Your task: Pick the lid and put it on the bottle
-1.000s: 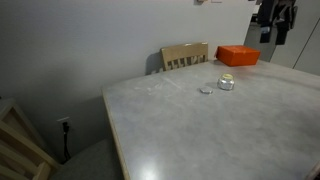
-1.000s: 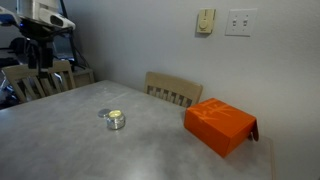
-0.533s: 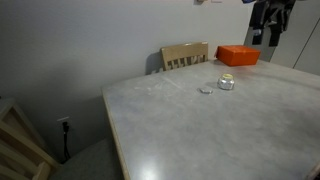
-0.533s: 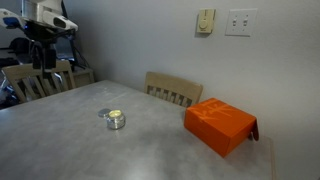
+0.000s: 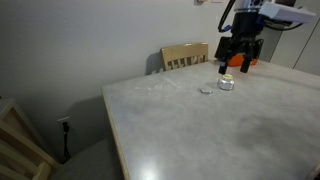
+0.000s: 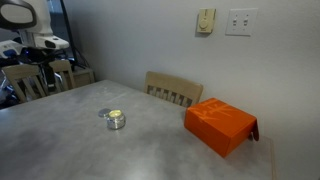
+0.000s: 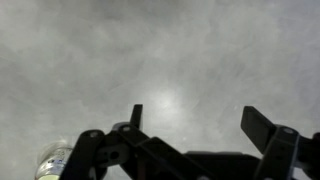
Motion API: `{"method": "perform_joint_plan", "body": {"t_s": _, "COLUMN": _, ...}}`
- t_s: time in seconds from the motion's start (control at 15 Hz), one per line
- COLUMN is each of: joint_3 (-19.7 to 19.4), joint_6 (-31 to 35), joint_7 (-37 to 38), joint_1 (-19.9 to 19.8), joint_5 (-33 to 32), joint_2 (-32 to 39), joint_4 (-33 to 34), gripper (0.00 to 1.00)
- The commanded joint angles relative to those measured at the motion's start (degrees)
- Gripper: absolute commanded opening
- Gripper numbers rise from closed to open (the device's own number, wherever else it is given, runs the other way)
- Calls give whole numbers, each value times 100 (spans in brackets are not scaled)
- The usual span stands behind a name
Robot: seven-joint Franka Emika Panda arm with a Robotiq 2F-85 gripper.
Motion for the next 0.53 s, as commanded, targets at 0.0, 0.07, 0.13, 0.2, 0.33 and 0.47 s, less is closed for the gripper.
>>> {"method": "perform_joint_plan", "body": {"t_s": 0.0, "joint_3": -217, "joint_6": 218, "joint_7": 1103, "joint_1": 300, "joint_5": -919, "joint_2": 688, "joint_4": 190, "gripper": 100}}
{"method": "perform_joint_plan", "body": {"t_s": 0.07, "joint_3": -280, "joint_6": 221, "joint_7": 1307, "joint_1": 333, "joint_5": -1029, "joint_2": 842, "joint_4": 225, "gripper": 100}}
{"method": "perform_joint_plan", "body": {"t_s": 0.13, "joint_3": -332, "joint_6": 226, "joint_7": 1387, "joint_1": 309, "joint_5": -1010, "joint_2": 989, "joint_4": 253, "gripper": 100}}
{"method": "perform_joint_plan", "body": {"t_s": 0.2, "joint_3": -375, "joint_6": 225, "joint_7": 1400, "joint_1": 273, "joint_5": -954, "joint_2": 1121, "joint_4": 286, "gripper": 100}}
{"method": "perform_joint_plan", "body": {"t_s": 0.33, "joint_3": -477, "joint_6": 316, "joint_7": 1160, "joint_1": 91, "joint_5": -689, "joint_2": 1320, "joint_4": 319, "gripper": 100}}
{"method": "perform_joint_plan", "body": {"t_s": 0.47, "joint_3": -563, "joint_6": 283, "joint_7": 619, "joint_1": -289, "joint_5": -266, "joint_2": 1376, "joint_4": 417, "gripper": 100}}
